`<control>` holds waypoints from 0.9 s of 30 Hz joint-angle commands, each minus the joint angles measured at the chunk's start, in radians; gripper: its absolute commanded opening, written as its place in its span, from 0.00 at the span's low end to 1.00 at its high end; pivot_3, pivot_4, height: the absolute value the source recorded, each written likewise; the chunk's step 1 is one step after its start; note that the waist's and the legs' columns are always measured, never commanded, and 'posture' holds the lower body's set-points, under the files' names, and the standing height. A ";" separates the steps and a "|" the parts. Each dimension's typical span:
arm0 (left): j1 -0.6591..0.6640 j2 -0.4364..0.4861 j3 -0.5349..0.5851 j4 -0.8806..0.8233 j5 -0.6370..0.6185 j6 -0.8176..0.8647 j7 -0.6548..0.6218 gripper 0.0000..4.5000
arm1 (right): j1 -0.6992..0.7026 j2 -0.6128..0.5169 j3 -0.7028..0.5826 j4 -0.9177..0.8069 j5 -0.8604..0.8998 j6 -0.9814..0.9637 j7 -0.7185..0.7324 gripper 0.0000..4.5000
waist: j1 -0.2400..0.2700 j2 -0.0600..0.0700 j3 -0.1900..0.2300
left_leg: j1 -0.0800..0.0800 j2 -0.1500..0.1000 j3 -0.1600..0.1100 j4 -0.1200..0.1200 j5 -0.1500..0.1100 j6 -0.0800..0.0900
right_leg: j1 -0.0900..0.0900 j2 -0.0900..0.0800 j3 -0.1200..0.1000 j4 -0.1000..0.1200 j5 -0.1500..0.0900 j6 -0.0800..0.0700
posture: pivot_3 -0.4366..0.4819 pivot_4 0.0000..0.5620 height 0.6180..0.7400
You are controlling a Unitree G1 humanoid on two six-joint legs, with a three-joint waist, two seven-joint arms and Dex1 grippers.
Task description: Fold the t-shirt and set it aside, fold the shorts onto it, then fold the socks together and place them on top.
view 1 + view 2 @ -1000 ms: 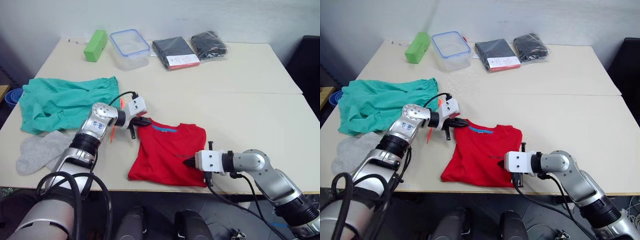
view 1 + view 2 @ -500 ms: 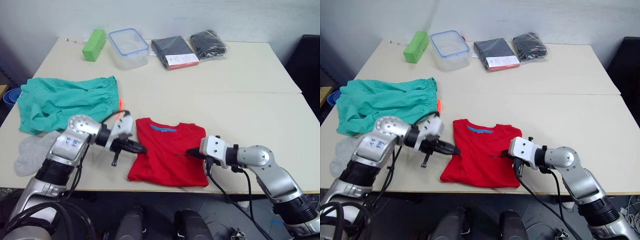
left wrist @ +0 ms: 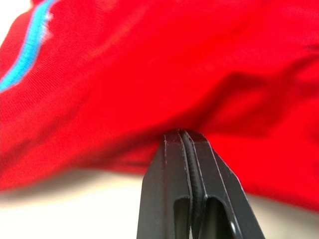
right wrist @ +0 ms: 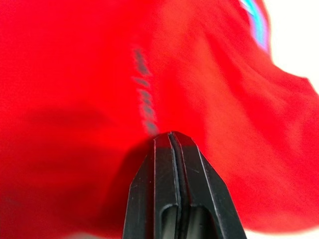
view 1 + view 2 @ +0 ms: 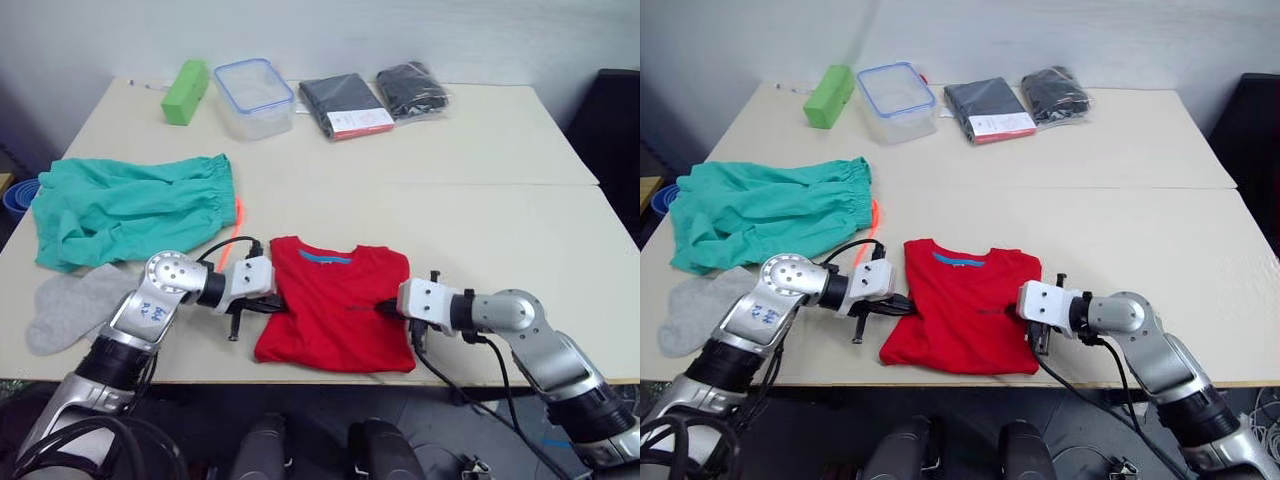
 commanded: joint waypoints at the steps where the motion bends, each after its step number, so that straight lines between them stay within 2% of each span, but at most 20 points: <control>1: 0.103 0.099 0.003 -0.015 0.033 0.040 -0.032 0.01 | 0.005 -0.009 -0.022 0.083 -0.054 -0.005 -0.046 0.00 | -0.006 0.000 0.000 | 0.004 0.000 0.000 -0.001 -0.001 -0.001 | 0.004 0.000 0.000 0.000 -0.001 -0.001 | 0.48 0.27 1.00; 3: 0.129 0.140 0.030 -0.001 0.035 0.028 -0.030 0.01 | 0.009 -0.002 -0.039 0.091 -0.034 -0.010 -0.052 0.00 | -0.013 0.001 -0.002 | 0.012 0.001 -0.001 -0.006 -0.003 -0.002 | 0.012 0.000 -0.001 -0.006 -0.001 -0.002 | 0.48 0.27 1.00; 5: 0.135 0.159 0.054 0.011 0.024 0.024 -0.024 0.01 | 0.013 0.015 -0.061 0.071 0.009 0.002 -0.044 0.00 | -0.014 0.003 -0.003 | 0.015 0.001 0.000 -0.013 -0.003 -0.001 | 0.013 0.000 0.000 -0.008 -0.001 -0.002 | 0.48 0.27 1.00; 7: 0.119 0.151 0.097 -0.018 -0.038 0.074 -0.033 0.01 | 0.018 0.049 -0.097 0.015 0.104 0.029 -0.021 0.00 | -0.013 0.003 -0.003 | 0.017 0.001 0.000 -0.015 -0.003 -0.001 | 0.013 0.000 0.000 -0.008 -0.002 -0.004 | 0.48 0.27 1.00; 11: 0.034 0.085 0.142 -0.133 -0.220 0.248 -0.059 0.01 | 0.017 0.084 -0.122 -0.088 0.218 0.072 0.027 0.00 | -0.012 0.004 -0.002 | 0.011 0.002 -0.001 -0.016 -0.001 -0.003 | 0.006 0.002 -0.001 -0.004 -0.003 -0.006 | 0.48 0.27 1.00; 14: -0.057 -0.004 0.120 -0.155 -0.267 0.329 -0.023 0.01 | 0.017 0.082 -0.078 -0.127 0.210 0.079 0.054 0.00 | 0.000 0.003 -0.001 | 0.004 0.001 -0.001 -0.013 0.003 -0.005 | 0.001 0.001 -0.002 -0.002 -0.003 -0.005 | 0.48 0.27 1.00; 18: -0.119 -0.062 0.019 -0.094 -0.174 0.294 0.003 0.01 | 0.019 0.074 -0.024 -0.129 0.168 0.066 0.073 0.00 | 0.010 0.003 -0.002 | 0.004 0.000 0.000 -0.012 0.003 -0.004 | 0.002 0.001 -0.001 -0.005 -0.002 -0.003 | 0.48 0.27 1.00; 22: -0.147 -0.074 -0.088 0.091 -0.003 0.127 0.044 0.01 | 0.035 0.040 0.024 -0.106 0.095 0.017 0.090 0.00 | 0.010 0.002 -0.001 | 0.005 -0.001 0.003 -0.012 0.003 -0.004 | 0.000 0.002 0.000 -0.004 -0.002 -0.003 | 0.48 0.27 1.00; 24: -0.171 -0.093 -0.096 0.202 0.050 0.032 0.089 0.01 | 0.054 0.011 0.037 -0.107 0.071 -0.012 0.111 0.00 | 0.013 0.002 -0.001 | 0.004 0.000 0.003 -0.012 0.003 -0.004 | -0.001 0.003 0.000 -0.004 -0.002 -0.003 | 0.48 0.27 1.00; 27: -0.221 -0.157 -0.050 0.323 0.049 -0.044 0.167 0.01 | 0.097 -0.038 0.042 -0.132 0.062 -0.037 0.153 0.00 | 0.017 0.002 -0.001 | 0.006 0.000 0.002 -0.012 0.003 -0.003 | 0.002 0.002 0.000 -0.004 -0.002 -0.003 | 0.48 0.27 1.00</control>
